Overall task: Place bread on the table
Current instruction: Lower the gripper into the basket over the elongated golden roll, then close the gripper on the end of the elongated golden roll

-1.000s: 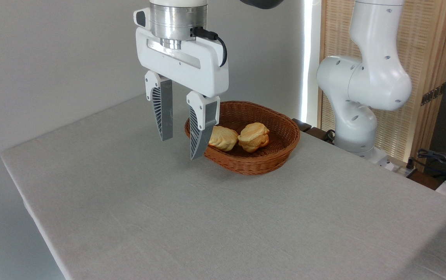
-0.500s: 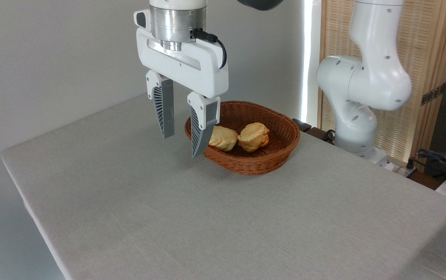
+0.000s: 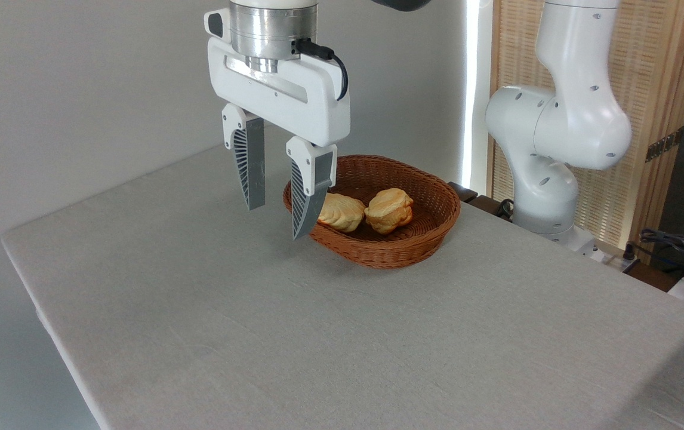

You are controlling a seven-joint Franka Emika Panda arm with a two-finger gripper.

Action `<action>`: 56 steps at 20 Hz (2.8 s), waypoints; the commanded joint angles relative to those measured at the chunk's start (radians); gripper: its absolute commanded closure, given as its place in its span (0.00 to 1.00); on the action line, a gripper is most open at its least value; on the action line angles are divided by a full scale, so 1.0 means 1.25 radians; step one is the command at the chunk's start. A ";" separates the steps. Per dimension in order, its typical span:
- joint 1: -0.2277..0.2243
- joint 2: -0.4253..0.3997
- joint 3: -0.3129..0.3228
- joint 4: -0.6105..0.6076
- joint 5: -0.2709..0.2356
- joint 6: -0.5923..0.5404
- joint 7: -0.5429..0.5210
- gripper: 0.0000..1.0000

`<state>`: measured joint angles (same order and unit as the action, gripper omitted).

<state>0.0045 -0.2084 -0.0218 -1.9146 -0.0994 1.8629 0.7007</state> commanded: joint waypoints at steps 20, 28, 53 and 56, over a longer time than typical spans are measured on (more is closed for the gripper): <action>-0.240 -0.116 0.000 -0.228 -0.019 -0.106 0.001 0.00; -0.251 -0.087 -0.007 -0.238 -0.019 -0.096 0.005 0.00; -0.245 -0.033 -0.046 -0.234 -0.019 -0.041 0.005 0.00; -0.245 -0.032 -0.048 -0.235 -0.017 -0.031 0.003 0.00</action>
<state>-0.3053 -0.2511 -0.0847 -2.2128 -0.1031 1.8073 0.7000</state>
